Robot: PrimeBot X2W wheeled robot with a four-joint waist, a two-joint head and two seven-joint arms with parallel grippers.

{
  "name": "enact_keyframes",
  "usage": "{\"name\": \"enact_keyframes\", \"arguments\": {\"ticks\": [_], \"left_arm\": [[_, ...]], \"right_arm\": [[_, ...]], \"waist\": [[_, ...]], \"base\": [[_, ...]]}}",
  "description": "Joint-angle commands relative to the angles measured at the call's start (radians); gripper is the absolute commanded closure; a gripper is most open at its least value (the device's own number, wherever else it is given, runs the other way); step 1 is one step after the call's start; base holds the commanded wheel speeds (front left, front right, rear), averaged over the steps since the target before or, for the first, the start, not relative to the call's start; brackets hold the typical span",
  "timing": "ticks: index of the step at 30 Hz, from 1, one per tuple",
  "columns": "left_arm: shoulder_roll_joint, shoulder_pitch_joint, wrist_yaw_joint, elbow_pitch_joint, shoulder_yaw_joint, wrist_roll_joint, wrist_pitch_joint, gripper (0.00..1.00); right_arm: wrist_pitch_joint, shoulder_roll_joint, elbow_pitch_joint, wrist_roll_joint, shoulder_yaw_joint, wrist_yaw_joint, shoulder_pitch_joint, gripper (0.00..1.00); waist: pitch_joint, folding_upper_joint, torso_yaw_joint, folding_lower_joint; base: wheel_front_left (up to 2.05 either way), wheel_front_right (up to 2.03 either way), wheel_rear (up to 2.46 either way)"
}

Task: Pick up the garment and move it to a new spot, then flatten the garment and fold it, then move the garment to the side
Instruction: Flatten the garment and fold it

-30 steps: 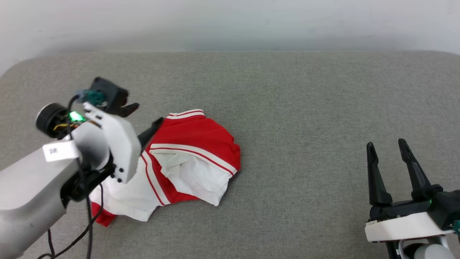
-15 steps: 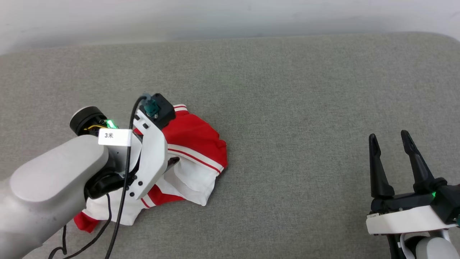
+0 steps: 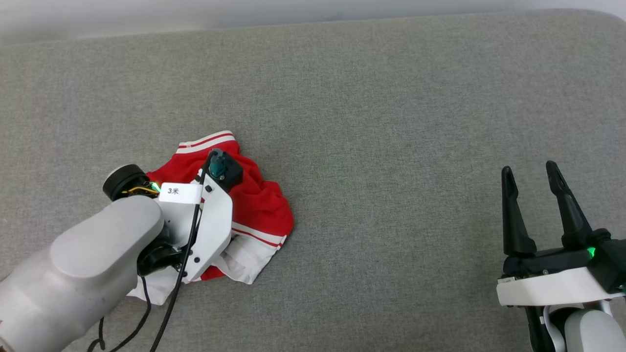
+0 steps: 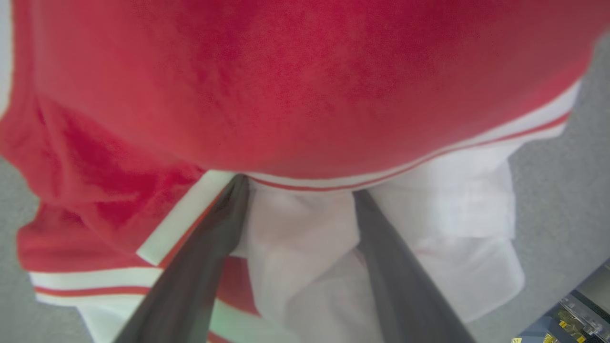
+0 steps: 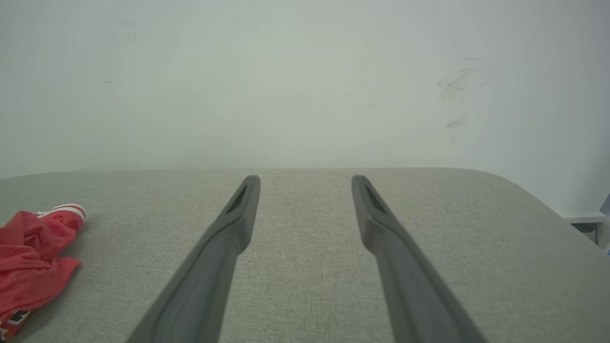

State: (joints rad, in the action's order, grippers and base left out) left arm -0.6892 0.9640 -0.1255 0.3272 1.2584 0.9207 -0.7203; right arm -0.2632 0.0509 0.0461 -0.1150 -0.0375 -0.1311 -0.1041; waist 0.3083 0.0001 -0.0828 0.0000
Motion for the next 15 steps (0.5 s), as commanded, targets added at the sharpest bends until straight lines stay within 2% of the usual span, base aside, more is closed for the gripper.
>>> {"name": "enact_keyframes", "arguments": {"ticks": [1, 2, 7, 15], "left_arm": [[0.022, -0.085, -0.003, 0.033, 0.04, -0.004, -0.016, 0.64], [0.029, -0.091, -0.004, 0.032, 0.041, -0.004, -0.015, 1.0], [0.022, -0.045, -0.005, 0.006, 0.029, 0.017, 0.048, 1.0], [-0.04, 0.05, -0.004, -0.084, -0.095, 0.065, 0.236, 1.0]], "right_arm": [[-0.002, -0.001, -0.001, -0.002, -0.001, 0.001, -0.009, 0.0], [-0.002, -0.001, -0.002, -0.002, -0.002, 0.001, -0.008, 0.0], [-0.002, -0.001, -0.006, 0.001, -0.012, 0.001, 0.005, 0.0], [-0.002, -0.001, -0.004, 0.004, -0.021, 0.001, 0.032, 0.0]], "waist": [[0.002, -0.0001, -0.003, 0.0], [0.001, -0.0001, -0.003, 0.0], [-0.02, -0.0001, 0.008, 0.0], [-0.069, -0.0001, 0.039, 0.0]], "base": [[0.0, 0.0, 0.0], [0.0, 0.0, 0.0], [0.0, 0.0, 0.0], [0.0, 0.0, 0.0]]}}
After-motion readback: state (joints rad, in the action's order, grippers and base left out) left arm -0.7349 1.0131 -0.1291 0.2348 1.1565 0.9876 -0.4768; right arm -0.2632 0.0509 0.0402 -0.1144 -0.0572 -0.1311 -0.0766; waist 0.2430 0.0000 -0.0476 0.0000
